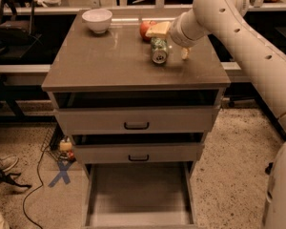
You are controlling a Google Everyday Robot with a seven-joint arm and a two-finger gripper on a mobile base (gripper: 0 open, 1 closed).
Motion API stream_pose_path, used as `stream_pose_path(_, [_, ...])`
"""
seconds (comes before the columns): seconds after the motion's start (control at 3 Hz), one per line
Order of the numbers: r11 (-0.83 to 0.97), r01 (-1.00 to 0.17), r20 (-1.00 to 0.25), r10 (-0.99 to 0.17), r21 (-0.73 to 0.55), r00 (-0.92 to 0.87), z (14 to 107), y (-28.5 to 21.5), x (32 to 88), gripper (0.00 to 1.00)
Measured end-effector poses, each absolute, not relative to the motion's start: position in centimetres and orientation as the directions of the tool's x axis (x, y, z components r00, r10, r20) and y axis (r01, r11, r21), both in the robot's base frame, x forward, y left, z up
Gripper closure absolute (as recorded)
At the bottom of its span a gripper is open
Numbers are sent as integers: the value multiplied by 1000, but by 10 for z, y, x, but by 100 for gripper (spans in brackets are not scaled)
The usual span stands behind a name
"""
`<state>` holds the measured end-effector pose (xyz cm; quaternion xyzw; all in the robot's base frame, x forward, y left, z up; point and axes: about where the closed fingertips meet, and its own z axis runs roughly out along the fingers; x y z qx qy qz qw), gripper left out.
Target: Pick green can from bottom drawer and place on counter
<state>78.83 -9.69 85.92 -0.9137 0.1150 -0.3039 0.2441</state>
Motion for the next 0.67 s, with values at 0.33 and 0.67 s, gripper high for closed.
stream_pose_path(0.33, [-851, -111, 516, -410, -514, 752, 869, -127, 801, 0])
stream_pose_path(0.67, [-834, -183, 555, -493, -520, 670, 894, -173, 811, 0])
